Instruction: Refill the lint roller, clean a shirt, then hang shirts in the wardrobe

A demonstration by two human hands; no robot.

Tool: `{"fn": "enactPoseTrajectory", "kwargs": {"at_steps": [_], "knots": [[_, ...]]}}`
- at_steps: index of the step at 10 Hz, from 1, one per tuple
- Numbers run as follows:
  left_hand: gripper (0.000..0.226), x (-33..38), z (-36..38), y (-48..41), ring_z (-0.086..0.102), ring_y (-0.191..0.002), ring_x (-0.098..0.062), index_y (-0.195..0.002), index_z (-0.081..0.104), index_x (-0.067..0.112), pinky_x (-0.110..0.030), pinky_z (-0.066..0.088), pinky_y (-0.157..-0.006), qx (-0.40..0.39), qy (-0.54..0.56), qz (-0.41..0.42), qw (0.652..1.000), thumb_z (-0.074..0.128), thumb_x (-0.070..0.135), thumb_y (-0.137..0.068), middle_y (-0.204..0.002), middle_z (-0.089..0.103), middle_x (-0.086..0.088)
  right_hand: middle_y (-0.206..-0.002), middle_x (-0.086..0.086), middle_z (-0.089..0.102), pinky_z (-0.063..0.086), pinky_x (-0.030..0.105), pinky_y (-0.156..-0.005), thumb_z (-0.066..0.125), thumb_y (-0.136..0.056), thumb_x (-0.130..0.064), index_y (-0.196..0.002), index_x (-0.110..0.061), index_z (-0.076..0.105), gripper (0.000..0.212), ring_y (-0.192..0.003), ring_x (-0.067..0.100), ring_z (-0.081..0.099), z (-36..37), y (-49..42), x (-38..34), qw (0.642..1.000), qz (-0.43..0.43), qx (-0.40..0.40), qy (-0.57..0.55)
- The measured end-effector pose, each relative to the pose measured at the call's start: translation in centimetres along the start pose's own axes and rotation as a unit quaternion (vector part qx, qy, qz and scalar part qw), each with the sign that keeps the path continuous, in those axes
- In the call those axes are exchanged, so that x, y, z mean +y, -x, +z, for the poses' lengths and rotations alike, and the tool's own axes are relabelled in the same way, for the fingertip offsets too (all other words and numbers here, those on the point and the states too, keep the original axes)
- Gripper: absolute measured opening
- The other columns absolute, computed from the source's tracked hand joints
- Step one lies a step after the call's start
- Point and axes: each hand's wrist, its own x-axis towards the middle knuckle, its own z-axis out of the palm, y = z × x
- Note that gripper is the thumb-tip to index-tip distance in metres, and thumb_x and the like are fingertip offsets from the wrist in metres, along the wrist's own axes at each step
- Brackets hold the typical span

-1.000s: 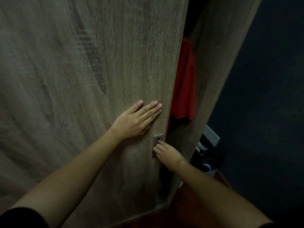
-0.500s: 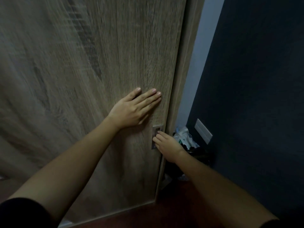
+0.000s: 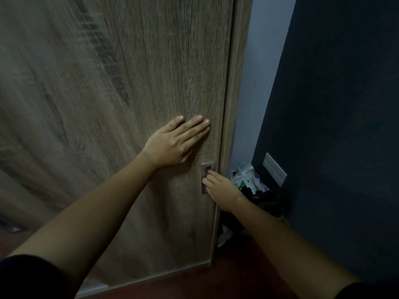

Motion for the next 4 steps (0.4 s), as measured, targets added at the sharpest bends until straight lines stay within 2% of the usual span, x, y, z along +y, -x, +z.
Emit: {"fn": "enactPoseTrajectory", "kwargs": {"at_steps": [1,2,3,4], "knots": [[0.058,0.7,-1.2,-0.3,0.031,-0.138,-0.019,-0.140,0.041,0.010,-0.036,0.006,-0.114,-0.009,0.087,-0.056,0.995,0.042,0.023,-0.083,-0.146,0.042,-0.007,-0.119,0.013,0.055,0.023,0.038,-0.114,0.056,-0.082,-0.021,-0.120,-0.006,0.054,0.041,-0.114,0.029,0.049,-1.1,1.2,0.2,0.988,0.030,0.050,-0.144],[0.061,2.8,-2.6,-0.2,0.031,-0.136,-0.023,-0.134,0.047,0.003,-0.031,0.006,-0.115,0.011,0.205,-0.145,0.968,0.042,0.014,-0.074,-0.141,0.047,-0.014,-0.095,0.008,0.065,0.046,0.033,-0.097,0.071,-0.064,-0.021,-0.103,-0.009,0.064,0.041,-0.090,0.025,0.063,-1.4,3.5,-0.2,0.962,0.105,0.095,-0.232],[0.057,9.0,-4.5,-0.4,0.046,-0.127,-0.029,-0.123,0.056,-0.003,-0.031,0.023,-0.112,0.011,0.306,-0.214,0.928,0.040,0.005,-0.069,-0.131,0.056,-0.020,-0.093,0.010,0.067,0.053,0.030,-0.081,0.072,-0.065,-0.019,-0.102,-0.009,0.063,0.040,-0.084,0.026,0.066,-0.9,7.5,-0.8,0.908,0.240,0.124,-0.320],[0.054,11.8,-5.4,-1.9,0.056,-0.117,-0.033,-0.120,0.058,-0.005,-0.037,0.038,-0.105,-0.017,0.370,-0.218,0.903,0.040,0.005,-0.070,-0.126,0.059,-0.021,-0.119,0.015,0.059,0.044,0.033,-0.097,0.055,-0.083,-0.021,-0.123,-0.006,0.051,0.043,-0.110,0.030,0.057,-1.0,10.0,-0.1,0.865,0.340,0.081,-0.359]]}}
